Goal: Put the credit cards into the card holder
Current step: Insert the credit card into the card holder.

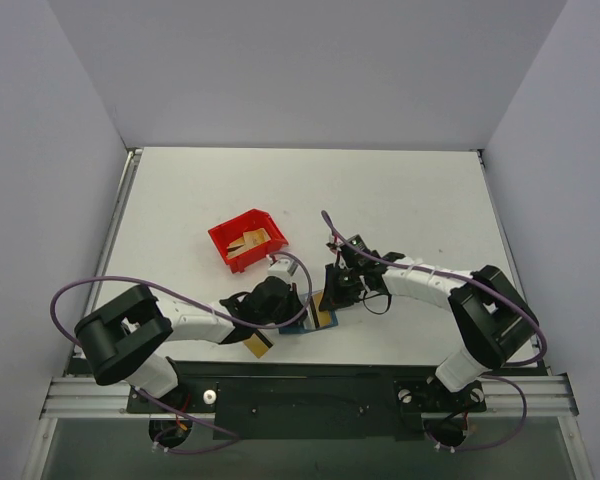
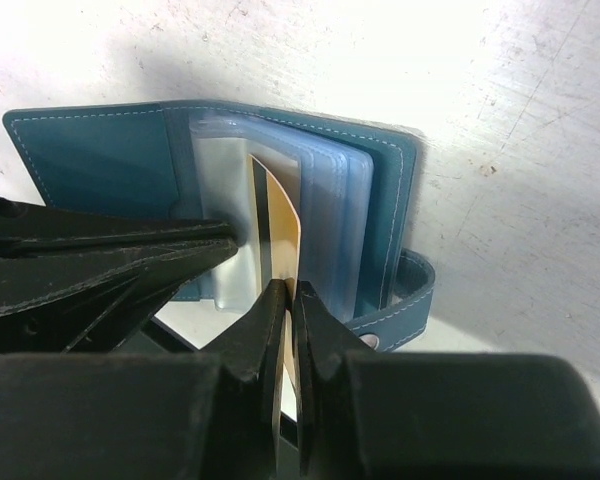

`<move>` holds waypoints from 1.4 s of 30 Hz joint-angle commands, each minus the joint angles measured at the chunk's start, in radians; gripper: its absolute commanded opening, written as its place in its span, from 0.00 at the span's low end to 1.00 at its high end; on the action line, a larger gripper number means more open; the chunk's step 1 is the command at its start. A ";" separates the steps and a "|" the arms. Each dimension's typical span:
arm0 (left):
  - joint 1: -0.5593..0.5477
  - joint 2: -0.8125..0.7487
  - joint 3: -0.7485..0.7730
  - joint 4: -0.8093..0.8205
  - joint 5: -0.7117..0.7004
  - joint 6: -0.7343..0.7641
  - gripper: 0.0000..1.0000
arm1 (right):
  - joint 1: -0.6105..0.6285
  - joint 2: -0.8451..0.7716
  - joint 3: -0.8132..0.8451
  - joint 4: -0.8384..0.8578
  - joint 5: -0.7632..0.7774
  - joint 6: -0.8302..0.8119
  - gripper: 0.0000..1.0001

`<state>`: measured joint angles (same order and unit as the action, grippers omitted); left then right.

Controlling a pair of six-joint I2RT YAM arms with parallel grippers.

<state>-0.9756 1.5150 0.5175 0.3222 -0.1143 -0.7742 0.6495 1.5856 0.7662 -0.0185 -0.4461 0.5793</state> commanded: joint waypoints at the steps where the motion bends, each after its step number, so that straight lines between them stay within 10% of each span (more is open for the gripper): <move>1: -0.005 0.033 -0.073 -0.117 -0.008 -0.008 0.00 | -0.007 -0.021 -0.024 -0.101 0.133 -0.029 0.00; 42: -0.020 0.120 -0.091 -0.063 0.011 -0.037 0.00 | -0.079 -0.105 -0.059 -0.095 0.061 -0.049 0.00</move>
<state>-0.9806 1.5593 0.4664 0.4744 -0.1181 -0.8333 0.5701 1.4750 0.7345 -0.0990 -0.3859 0.5274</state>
